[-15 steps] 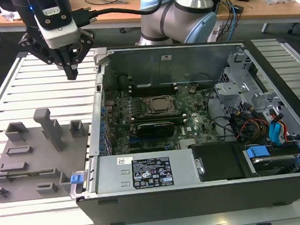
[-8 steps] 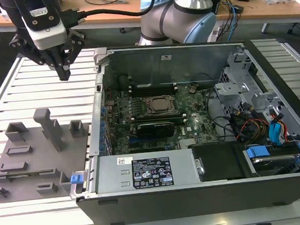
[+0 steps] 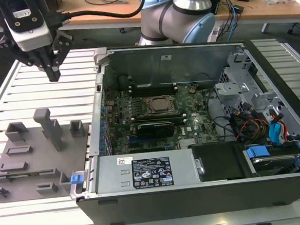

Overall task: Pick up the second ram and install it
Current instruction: 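Reach for the second ram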

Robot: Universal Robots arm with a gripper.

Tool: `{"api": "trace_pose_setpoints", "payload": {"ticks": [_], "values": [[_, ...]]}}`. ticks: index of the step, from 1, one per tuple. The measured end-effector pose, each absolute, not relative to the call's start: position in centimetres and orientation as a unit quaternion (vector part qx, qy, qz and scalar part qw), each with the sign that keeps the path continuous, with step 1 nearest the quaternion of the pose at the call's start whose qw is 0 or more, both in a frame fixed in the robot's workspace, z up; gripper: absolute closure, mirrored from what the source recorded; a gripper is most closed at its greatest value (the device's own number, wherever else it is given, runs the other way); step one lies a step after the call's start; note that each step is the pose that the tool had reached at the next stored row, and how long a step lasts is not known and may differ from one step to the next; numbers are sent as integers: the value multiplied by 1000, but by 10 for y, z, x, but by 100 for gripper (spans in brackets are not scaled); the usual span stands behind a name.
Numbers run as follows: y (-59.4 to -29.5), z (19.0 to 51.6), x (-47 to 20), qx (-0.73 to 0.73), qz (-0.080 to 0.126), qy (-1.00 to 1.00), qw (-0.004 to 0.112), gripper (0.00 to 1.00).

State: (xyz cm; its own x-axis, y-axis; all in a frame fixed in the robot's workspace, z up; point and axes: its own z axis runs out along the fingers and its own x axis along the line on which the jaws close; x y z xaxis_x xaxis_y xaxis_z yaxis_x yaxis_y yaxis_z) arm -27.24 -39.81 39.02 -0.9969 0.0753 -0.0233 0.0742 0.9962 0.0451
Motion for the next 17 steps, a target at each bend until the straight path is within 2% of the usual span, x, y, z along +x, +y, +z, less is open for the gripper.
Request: {"api": "trace_pose_setpoints", "payload": {"ticks": [17], "values": [[-398, 388, -318, 37, 22, 999, 13, 89]]}}
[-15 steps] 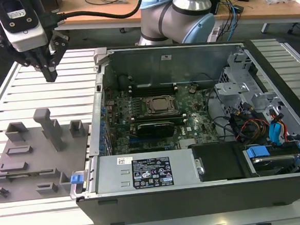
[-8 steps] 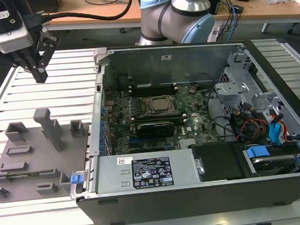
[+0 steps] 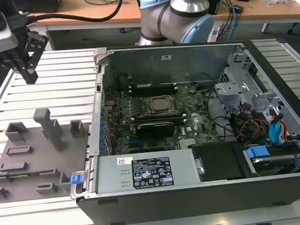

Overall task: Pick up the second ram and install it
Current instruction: 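Reach for the second ram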

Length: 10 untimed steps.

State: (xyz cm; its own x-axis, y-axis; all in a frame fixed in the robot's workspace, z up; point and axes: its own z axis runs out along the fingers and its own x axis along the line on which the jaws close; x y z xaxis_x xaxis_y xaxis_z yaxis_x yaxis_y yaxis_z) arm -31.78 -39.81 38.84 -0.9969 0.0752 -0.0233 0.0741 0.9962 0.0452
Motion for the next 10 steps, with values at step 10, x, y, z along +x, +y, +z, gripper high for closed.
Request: {"api": "trace_pose_setpoints", "payload": {"ticks": [10], "values": [[-398, 387, -368, 37, 22, 999, 12, 89]]}}
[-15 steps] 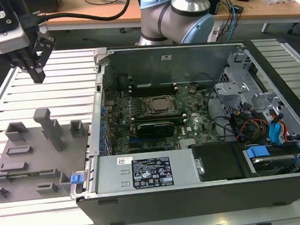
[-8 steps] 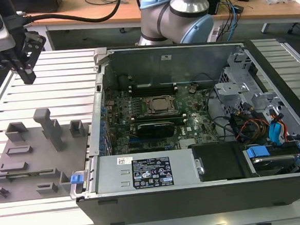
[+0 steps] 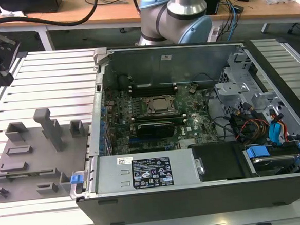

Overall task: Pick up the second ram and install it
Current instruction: 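Reach for the second ram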

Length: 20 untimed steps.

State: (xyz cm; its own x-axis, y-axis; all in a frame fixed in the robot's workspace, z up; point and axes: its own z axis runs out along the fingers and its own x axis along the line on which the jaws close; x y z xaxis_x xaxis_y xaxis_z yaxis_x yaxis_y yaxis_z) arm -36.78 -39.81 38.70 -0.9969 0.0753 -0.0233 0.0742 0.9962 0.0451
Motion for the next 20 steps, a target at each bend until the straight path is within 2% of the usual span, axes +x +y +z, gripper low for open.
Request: {"api": "trace_pose_setpoints", "payload": {"ticks": [12, 20], "values": [[-408, 385, -403, 37, 22, 999, 12, 89], [-434, 384, -405, 37, 22, 999, 13, 89]]}}
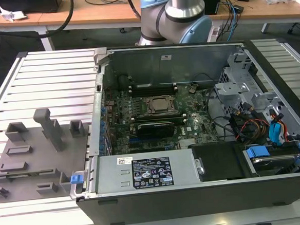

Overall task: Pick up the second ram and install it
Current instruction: 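Reach for the second ram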

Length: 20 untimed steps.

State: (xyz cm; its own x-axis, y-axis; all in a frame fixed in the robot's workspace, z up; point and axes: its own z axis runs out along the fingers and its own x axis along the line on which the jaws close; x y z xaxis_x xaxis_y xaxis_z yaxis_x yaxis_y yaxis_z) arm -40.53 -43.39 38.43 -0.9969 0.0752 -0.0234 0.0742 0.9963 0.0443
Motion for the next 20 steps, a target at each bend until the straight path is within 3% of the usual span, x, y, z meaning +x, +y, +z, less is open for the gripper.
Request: {"api": "trace_pose_setpoints", "payload": {"ticks": [5, 7, 10, 20], "values": [[-448, 384, -397, 37, 20, 999, 10, 89], [-449, 384, -384, 37, 7, 999, 3, 89], [-450, 382, -374, 37, 3, 999, -2, 89], [-457, 382, -373, 37, 3, 999, -3, 89]]}}
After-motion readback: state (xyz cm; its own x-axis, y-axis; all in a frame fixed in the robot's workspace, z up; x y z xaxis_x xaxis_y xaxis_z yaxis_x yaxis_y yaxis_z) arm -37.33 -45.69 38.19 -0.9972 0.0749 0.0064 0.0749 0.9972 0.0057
